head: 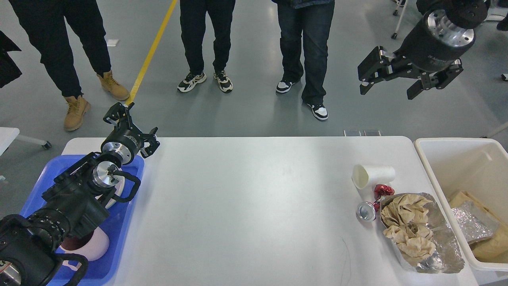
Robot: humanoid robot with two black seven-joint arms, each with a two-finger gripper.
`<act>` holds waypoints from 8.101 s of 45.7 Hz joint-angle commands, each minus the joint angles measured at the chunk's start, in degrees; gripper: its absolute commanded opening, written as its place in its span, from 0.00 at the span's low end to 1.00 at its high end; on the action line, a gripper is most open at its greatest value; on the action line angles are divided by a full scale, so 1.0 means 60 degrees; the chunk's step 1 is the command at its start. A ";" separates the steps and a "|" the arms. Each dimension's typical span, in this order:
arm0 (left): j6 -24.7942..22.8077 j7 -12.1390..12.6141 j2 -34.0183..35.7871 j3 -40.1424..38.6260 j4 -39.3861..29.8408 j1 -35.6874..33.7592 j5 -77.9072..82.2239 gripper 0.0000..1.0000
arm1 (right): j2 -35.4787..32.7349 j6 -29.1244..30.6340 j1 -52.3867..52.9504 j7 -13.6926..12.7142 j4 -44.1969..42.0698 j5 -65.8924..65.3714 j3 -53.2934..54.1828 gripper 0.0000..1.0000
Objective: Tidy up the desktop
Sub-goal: 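Bring the right gripper back above the table, then lower the right gripper and grasp the white paper cup, then lift the white cup and drop it into the white bin, then move the right gripper back toward the foil tray, then lower the right gripper and grasp the foil tray's edge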
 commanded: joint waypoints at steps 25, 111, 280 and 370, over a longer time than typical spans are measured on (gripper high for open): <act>0.0000 0.0001 0.0001 -0.0001 -0.0001 -0.0001 -0.0002 0.97 | 0.1446 -0.5796 -0.6565 -0.0060 -0.1775 -0.0122 -0.0023 0.99; 0.0000 0.0001 0.0001 -0.0001 -0.0001 -0.0001 -0.0002 0.97 | 0.2868 -0.6969 -1.0495 -0.1159 -0.6495 -0.0224 -0.0625 0.00; 0.0000 -0.0013 0.0001 -0.0001 -0.0001 -0.0001 -0.0002 0.97 | -0.0882 0.0088 0.1944 -0.1057 0.1459 0.1138 -0.0463 1.00; 0.0000 -0.0013 0.0001 -0.0001 -0.0001 -0.0001 -0.0002 0.97 | -0.2874 -0.5460 -1.1109 -0.1086 -0.1500 0.1695 0.1265 0.98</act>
